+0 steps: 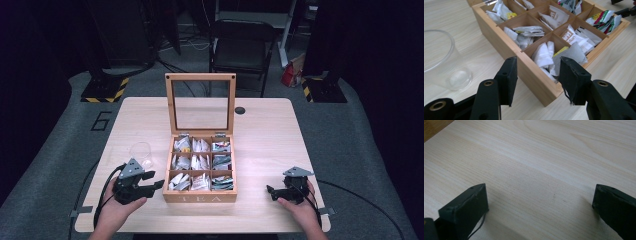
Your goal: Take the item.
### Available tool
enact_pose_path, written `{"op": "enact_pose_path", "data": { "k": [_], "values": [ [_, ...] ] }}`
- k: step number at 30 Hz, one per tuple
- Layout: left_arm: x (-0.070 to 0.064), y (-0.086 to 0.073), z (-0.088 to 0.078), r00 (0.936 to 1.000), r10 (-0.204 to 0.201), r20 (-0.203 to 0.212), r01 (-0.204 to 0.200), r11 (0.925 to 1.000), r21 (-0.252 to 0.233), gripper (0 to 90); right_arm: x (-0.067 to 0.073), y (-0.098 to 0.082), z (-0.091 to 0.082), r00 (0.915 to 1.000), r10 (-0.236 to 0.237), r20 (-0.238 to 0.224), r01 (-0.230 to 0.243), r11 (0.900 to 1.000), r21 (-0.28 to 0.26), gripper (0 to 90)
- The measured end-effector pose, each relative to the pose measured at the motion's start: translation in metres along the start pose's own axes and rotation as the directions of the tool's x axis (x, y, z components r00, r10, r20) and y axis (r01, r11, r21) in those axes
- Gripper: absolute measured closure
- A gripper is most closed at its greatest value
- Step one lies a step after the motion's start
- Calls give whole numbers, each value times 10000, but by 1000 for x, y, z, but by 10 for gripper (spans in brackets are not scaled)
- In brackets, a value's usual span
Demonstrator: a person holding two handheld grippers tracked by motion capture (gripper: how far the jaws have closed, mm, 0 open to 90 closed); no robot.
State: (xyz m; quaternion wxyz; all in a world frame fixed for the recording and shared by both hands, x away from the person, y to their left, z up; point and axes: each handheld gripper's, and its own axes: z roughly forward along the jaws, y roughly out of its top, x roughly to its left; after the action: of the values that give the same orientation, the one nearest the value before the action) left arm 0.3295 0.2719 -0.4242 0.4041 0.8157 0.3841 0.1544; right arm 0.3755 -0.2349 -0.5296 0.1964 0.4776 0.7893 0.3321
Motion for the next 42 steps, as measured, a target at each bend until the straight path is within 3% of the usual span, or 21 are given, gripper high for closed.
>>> {"op": "enact_pose_path", "data": {
  "k": [13,21,42],
  "values": [
    [-13,7,6,9985,403,361,-399,9991,-118,488,0,0,0,10000,6,-3,-6,10000,0,0],
    [-20,7,13,9951,611,778,-621,9980,112,492,0,0,0,10000,8,-4,-8,10000,3,0],
    [-34,6,31,9885,853,1252,-882,9959,179,515,0,0,0,10000,5,-3,-5,10000,0,0]
  ]
}}
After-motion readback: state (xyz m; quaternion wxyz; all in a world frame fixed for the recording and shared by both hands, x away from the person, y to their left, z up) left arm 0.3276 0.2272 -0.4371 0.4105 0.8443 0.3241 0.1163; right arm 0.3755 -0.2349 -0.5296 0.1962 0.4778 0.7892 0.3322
